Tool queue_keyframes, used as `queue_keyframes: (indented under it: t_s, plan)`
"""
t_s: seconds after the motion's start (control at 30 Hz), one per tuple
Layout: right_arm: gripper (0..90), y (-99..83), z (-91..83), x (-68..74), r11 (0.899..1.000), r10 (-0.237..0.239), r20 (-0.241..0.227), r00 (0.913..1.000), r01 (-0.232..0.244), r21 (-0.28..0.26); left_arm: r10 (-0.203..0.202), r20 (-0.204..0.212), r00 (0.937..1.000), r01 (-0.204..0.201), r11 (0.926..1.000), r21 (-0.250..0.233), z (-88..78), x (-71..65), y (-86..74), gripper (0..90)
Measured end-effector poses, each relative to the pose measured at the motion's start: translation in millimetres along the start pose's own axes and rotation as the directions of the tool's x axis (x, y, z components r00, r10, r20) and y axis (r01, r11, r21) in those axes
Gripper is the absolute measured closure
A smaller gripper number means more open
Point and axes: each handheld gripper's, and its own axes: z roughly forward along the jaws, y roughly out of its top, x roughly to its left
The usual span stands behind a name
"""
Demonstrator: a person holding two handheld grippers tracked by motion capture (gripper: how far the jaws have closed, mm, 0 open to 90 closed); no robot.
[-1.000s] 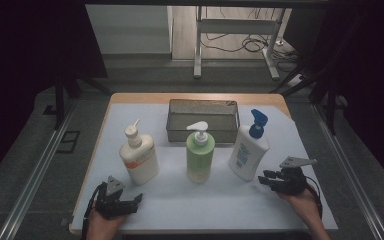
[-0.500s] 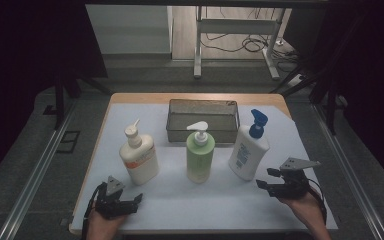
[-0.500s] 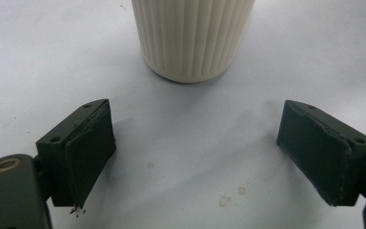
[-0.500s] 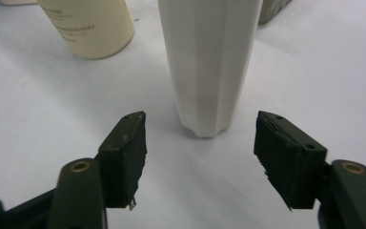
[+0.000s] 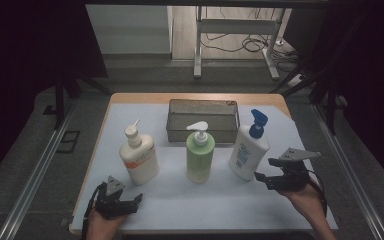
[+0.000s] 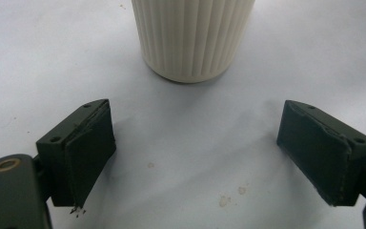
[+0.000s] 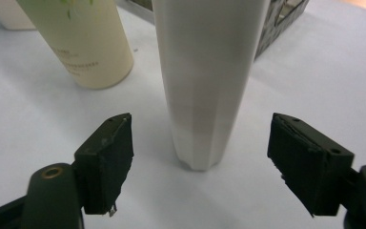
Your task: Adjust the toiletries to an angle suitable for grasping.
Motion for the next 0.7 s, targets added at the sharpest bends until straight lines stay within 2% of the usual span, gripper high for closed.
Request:
queue_keyframes:
  t_s: [0.27,0.53,0.63,0.7]
  plan:
    - [18.4,18.2,2.3,-1.4,1.0,0.013,0.008,0.9999,-0.013,-0.017,0.0,0.0,1.0,0.0,1.0,-0.001,0.1,0.0,0.0,12.1]
    - [18.8,34.5,9.4,-2.1,0.999,0.024,0.002,0.9997,-0.024,-0.031,0.001,0.0,1.0,-0.001,1.0,-0.001,0.0,0.1,0.0,12.1]
    - [18.9,39.8,11.5,-2.7,0.998,0.048,-0.013,0.9988,-0.049,-0.047,0.0,0.001,1.0,0.0,1.0,0.0,0.0,0.1,0.0,12.1]
    - [18.6,43.1,12.5,-2.1,0.998,0.036,-0.002,0.9994,-0.036,-0.044,0.0,0.001,1.0,0.0,1.0,0.0,0.0,0.1,0.1,12.1]
